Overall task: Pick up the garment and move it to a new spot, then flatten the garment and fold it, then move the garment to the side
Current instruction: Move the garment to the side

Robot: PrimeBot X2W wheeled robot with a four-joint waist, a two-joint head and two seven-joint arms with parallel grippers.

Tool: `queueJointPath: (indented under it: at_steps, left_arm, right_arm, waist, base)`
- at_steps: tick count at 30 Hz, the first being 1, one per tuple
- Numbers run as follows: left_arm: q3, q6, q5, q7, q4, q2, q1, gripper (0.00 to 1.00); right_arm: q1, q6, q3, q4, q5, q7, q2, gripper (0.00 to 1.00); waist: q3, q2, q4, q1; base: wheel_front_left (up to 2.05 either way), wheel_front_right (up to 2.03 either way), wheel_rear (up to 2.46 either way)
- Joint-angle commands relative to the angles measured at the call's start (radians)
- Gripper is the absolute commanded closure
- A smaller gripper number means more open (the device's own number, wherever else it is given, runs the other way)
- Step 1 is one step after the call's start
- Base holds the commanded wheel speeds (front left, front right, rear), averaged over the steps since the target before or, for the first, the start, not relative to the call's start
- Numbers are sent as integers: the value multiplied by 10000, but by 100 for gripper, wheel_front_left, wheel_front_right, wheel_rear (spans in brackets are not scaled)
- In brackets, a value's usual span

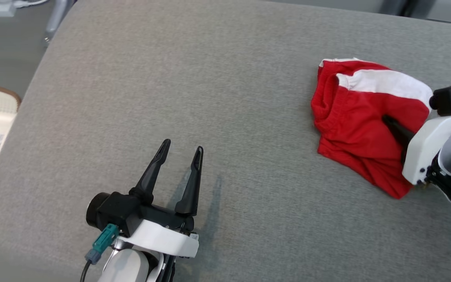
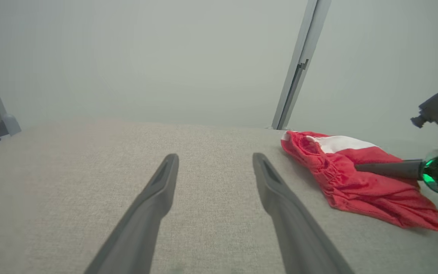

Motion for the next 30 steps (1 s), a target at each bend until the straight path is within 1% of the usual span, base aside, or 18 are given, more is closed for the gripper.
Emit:
queueJointPath:
  at_steps: [1, 4, 7, 9, 13, 15, 17, 18, 19, 21, 22, 24, 26, 30]
  left_arm:
    - [-3, -54, 87, -30, -12, 28, -64, 0]
    - [10, -65, 109, -31, -52, 31, -184, 0]
    - [64, -83, 77, -31, -121, 31, -311, 0]
    - [149, -129, 82, -31, -194, 31, -561, 0]
    - [241, -205, 62, -31, -292, 31, -859, 0]
    - [295, -256, 78, -30, -424, 31, -1246, 0]
    - [310, -289, 80, -30, -467, 33, -1404, 0]
    - [310, -289, 80, -30, -467, 33, -1404, 0]
    - [311, -329, 85, -31, -510, 28, -1561, 0]
    - [342, -375, 119, -31, -496, 38, -1682, 0]
    - [342, -375, 119, -31, -496, 38, -1682, 0]
    - [391, -436, 171, -31, -451, 33, -1745, 0]
    - [454, -480, 195, -31, -419, 31, -1863, 0]
    - [412, -579, 185, -30, -374, 33, -2012, 0]
  right_arm:
    - [-171, -2, 461, -299, -262, -134, -426, 100]
    - [-474, -3, 1528, -946, -859, -218, -1404, 100]
    - [-793, -3, 2181, -1674, -983, -285, -2275, 100]
    - [-1216, -3, 2499, -2608, -1003, -223, -3702, 100]
    - [-1346, -3, 2273, -3241, -707, -83, -4968, 100]
    - [-1153, -3, 1767, -3584, -366, -69, -6063, 100]
    - [-916, -3, 1496, -3643, -235, -124, -6652, 100]
    - [-916, -3, 1496, -3643, -235, -124, -6652, 100]
    - [-705, -3, 1198, -3688, -99, -187, -7207, 100]
    - [-415, -3, 940, -3717, 10, -229, -7690, 100]
    - [-415, -3, 940, -3717, 10, -229, -7690, 100]
    - [-127, -3, 660, -3659, 159, -307, -8085, 100]
    - [124, -3, 392, -3453, 273, -384, -8342, 100]
    - [650, -3, 111, -2986, 7, -548, -8483, 100]
  waist:
    - [-139, 0, -312, 0]
    - [-197, 0, -701, 0]
    - [-162, 0, -1070, 0]
    - [28, 0, -1558, 0]
    - [302, 0, -1993, 0]
    - [707, 0, -2268, 0]
    - [901, 0, -2348, 0]
    - [901, 0, -2348, 0]
    - [1130, 0, -2399, 0]
    - [1329, 0, -2443, 0]
    - [1329, 0, -2443, 0]
    - [1524, 0, -2488, 0]
    - [1719, 0, -2521, 0]
    - [2145, 0, -2448, 0]
  base:
    - [0, 0, 0]
    - [0, 0, 0]
    - [0, 0, 0]
    - [0, 0, 0]
    - [0, 0, 0]
    - [0, 0, 0]
    - [0, 0, 0]
    - [0, 0, 0]
    - [0, 0, 0]
    - [0, 0, 0]
    - [0, 0, 0]
    - [0, 0, 0]
    - [0, 0, 0]
    - [0, 0, 0]
